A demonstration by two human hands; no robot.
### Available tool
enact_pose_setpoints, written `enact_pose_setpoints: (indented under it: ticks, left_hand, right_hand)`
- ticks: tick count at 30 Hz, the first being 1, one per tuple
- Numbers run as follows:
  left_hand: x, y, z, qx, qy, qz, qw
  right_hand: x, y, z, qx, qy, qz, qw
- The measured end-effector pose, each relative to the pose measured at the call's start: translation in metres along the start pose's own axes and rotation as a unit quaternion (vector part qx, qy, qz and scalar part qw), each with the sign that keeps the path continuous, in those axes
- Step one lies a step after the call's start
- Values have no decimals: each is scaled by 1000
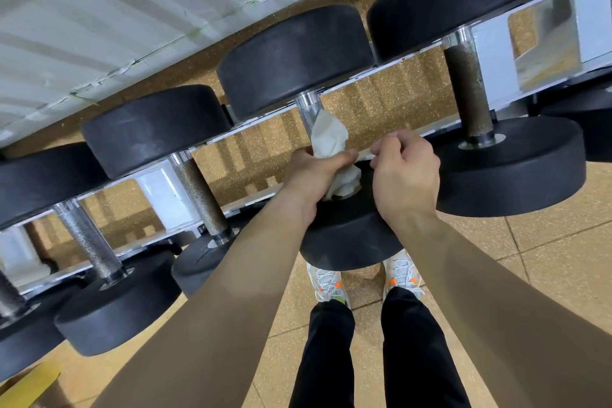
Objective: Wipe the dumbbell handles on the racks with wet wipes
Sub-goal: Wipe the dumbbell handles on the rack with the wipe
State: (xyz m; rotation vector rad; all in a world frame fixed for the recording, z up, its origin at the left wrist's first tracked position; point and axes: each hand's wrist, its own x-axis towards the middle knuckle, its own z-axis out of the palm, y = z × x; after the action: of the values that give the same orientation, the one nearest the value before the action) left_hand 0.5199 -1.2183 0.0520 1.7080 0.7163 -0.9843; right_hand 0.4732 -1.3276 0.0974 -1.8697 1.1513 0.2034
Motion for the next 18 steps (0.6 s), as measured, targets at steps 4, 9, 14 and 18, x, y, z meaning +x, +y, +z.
enact_pose_setpoints:
  ticks: [4, 9, 14, 18]
  left_hand:
    - [-2, 8, 22, -117, 44, -34, 992]
    - [9, 27, 16, -164, 1, -34, 986]
    - [22, 51, 9, -221, 41, -16, 974]
    - [9, 17, 19, -30, 78, -1, 997]
  right_hand:
    - [0, 0, 3, 1, 5, 4, 1000]
    - [1, -1, 1, -5, 2, 1, 1000]
    - [3, 2, 1, -7, -2, -7, 1000]
    - [2, 1, 1, -7, -3, -9, 1000]
